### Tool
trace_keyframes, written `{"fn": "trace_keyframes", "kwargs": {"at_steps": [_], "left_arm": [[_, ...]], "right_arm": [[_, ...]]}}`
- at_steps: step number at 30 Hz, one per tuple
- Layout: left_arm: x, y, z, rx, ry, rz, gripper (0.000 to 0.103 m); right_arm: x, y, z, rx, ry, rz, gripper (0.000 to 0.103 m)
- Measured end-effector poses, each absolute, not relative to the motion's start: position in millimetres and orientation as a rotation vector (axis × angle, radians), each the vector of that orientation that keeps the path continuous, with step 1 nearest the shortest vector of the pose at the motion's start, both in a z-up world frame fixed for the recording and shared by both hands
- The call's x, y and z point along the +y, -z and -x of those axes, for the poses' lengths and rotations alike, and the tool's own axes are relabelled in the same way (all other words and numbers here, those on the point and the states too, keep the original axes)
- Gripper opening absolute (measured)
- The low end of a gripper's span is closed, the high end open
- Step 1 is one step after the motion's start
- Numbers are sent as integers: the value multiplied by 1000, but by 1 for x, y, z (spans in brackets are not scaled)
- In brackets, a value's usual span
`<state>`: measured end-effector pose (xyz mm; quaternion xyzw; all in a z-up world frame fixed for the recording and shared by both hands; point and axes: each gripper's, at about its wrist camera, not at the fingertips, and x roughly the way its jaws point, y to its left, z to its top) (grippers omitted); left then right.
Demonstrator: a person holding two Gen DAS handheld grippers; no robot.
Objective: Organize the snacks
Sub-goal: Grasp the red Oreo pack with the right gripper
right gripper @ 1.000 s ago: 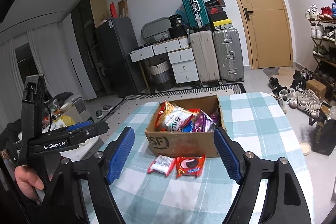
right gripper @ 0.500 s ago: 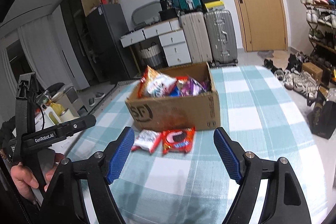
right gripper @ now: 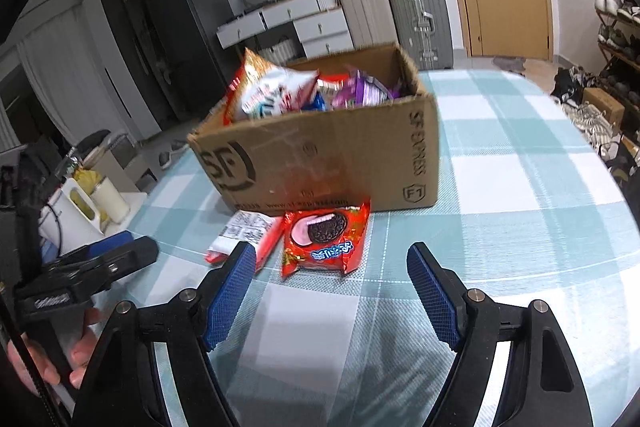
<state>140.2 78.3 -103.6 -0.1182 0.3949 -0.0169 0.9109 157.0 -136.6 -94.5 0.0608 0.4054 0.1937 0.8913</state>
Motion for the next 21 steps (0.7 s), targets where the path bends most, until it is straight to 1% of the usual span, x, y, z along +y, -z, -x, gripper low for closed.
{"fn": "trace_keyframes", "kwargs": {"at_steps": [8,12,14,18,21], "left_arm": [[88,122,-149,852,26,257,102],[90,128,-149,863,29,268,102],[90,130,-151,871,32,269,102],[90,131,-152,877,36,269,102],[90,131,-152,878,29,269,102]], "right_arm": [[-114,121,-195,914,-396,-77,80],[-106,126,-209,927,-402,-54,80],[-100,126,-213,930,-398,-31,78],[-88,130,-220,959,-389,17,63],[-75,129,-219,944,-396,100,55]]}}
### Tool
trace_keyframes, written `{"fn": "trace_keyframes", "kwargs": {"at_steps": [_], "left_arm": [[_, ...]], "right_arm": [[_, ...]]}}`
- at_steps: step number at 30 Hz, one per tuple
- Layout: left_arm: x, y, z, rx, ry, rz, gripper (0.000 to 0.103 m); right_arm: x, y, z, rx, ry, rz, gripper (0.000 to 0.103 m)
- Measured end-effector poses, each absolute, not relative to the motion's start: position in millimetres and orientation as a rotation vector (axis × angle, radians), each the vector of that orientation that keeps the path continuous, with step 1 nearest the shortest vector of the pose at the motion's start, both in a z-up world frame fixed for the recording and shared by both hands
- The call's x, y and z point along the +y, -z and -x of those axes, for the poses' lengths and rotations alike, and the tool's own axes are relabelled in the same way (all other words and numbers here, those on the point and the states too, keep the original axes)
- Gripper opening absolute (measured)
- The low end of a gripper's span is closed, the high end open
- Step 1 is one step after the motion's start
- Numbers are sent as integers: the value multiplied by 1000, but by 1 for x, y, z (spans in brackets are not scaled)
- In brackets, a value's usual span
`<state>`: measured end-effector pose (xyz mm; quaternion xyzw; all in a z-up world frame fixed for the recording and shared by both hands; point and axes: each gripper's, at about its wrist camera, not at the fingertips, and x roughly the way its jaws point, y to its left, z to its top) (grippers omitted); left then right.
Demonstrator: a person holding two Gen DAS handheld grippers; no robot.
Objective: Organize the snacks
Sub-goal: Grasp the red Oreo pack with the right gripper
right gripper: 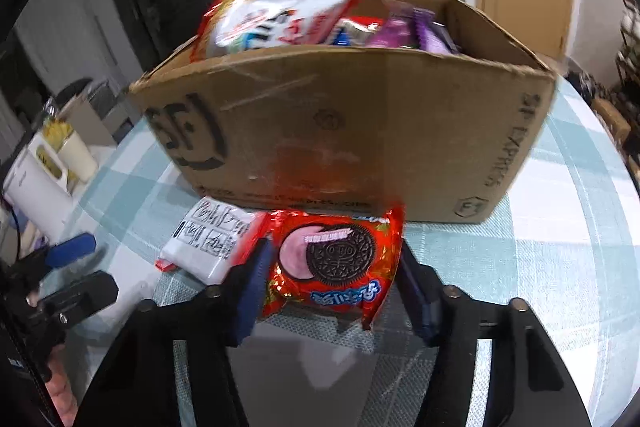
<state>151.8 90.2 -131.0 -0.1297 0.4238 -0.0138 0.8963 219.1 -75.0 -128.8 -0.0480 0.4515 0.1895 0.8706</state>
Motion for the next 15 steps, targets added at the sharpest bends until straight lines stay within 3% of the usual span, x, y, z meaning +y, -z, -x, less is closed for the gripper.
{"fn": "trace_keyframes", "kwargs": {"at_steps": [4,15], "left_arm": [[91,130,-151,887,20,270,102],[86,121,-141,883,-20,252,102]], "right_arm": [[-67,126,-218,927,-425,121,49],[-94,115,-207,916,-446,5,49]]}}
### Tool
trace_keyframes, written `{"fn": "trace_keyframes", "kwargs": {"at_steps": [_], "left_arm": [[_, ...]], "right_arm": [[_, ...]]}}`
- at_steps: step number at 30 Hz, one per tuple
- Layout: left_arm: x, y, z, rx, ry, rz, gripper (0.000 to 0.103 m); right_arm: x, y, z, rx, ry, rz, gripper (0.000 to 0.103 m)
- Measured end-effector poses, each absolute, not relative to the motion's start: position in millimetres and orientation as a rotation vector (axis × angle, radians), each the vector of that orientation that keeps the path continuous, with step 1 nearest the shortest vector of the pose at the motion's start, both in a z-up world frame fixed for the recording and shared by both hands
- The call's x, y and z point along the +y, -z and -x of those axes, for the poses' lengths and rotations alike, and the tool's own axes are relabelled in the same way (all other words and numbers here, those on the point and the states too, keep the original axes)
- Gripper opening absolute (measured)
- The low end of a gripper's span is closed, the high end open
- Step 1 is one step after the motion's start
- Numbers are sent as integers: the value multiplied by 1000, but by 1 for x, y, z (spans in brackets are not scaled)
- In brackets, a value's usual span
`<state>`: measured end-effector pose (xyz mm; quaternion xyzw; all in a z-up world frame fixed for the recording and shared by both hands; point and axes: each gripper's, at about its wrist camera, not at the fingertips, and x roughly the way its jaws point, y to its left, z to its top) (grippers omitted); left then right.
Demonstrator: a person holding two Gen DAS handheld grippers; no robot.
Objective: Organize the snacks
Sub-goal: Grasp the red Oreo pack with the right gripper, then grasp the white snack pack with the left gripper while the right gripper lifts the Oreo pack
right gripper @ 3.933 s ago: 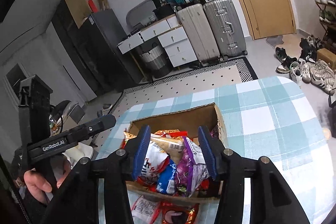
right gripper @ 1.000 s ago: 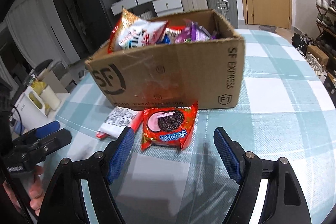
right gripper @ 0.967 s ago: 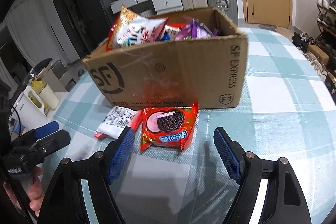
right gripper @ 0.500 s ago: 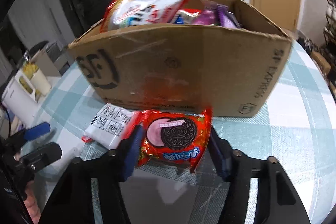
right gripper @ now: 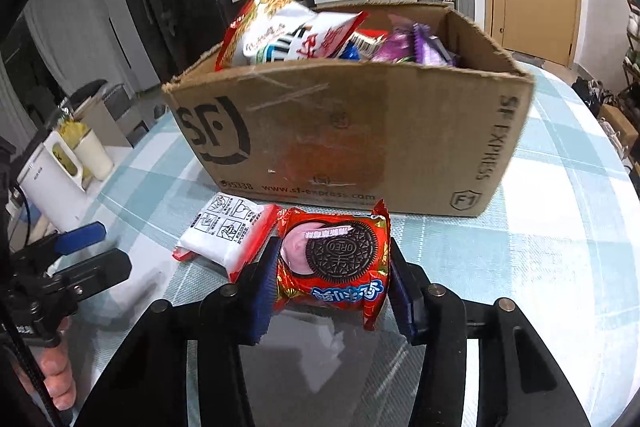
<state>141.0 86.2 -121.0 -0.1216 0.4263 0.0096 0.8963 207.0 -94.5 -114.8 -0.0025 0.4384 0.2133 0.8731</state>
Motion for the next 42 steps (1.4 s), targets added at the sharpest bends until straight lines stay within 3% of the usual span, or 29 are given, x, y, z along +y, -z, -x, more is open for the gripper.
{"fn": "trace_keyframes", "kwargs": {"at_steps": [42], "left_arm": [[21,142,-221,942,-18,81,102]], "right_arm": [[-164,97,-120,863,-350,-49,49]]}}
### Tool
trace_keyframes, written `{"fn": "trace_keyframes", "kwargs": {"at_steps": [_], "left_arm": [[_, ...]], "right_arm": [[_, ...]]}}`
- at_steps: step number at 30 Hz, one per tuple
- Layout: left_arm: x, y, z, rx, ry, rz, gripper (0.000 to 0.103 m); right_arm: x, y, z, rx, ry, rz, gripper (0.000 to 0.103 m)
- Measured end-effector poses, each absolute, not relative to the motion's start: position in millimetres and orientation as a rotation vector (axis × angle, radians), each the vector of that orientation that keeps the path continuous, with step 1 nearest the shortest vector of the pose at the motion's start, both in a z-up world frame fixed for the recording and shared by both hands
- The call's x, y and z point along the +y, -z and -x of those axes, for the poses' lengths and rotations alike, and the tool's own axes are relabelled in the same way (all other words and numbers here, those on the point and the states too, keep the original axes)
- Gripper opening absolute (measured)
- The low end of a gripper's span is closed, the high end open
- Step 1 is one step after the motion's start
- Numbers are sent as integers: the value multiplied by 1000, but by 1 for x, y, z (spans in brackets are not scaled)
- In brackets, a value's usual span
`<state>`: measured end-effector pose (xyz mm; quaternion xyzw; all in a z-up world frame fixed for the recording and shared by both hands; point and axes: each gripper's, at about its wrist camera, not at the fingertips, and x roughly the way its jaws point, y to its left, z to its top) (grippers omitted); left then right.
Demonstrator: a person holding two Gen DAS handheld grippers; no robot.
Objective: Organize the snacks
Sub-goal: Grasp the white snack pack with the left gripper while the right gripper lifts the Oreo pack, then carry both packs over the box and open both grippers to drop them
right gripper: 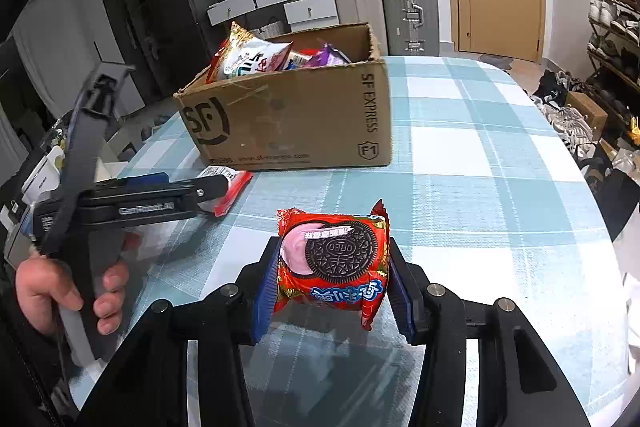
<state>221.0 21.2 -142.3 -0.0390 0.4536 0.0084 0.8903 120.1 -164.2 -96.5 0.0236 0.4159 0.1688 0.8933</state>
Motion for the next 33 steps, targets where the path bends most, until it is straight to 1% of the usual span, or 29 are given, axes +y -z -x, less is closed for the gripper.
{"fn": "trace_keyframes", "kwargs": {"at_steps": [3,9,11,12,13,14,15,16,17,21,33], "left_arm": [[17,148,-227,958,-42,39,102],[16,151,-230,959,-47,41,102],[16,151,-231,957,-40,40,99],[16,150,-230,955,-27,45,92],[16,150,-229,955,-14,46,82],[15,150,-229,957,3,43,77],[14,150,-229,958,19,43,68],[13,150,-228,956,39,46,53],[11,149,-227,954,49,43,46],[8,148,-221,951,71,31,42],[13,128,-200,920,90,34,42]], "right_arm": [[-168,95,-118,860,-342,-60,49],[-169,91,-114,856,-339,-68,49],[-169,90,-112,852,-342,-69,49],[-169,90,-112,851,-343,-70,49],[-168,89,-111,849,-344,-71,49],[-168,88,-110,848,-345,-72,49],[-168,88,-110,847,-345,-74,49],[-169,88,-109,846,-345,-76,49],[-169,87,-108,846,-345,-80,49],[-171,86,-105,843,-342,-87,49],[-168,75,-96,819,-355,-94,49]]}}
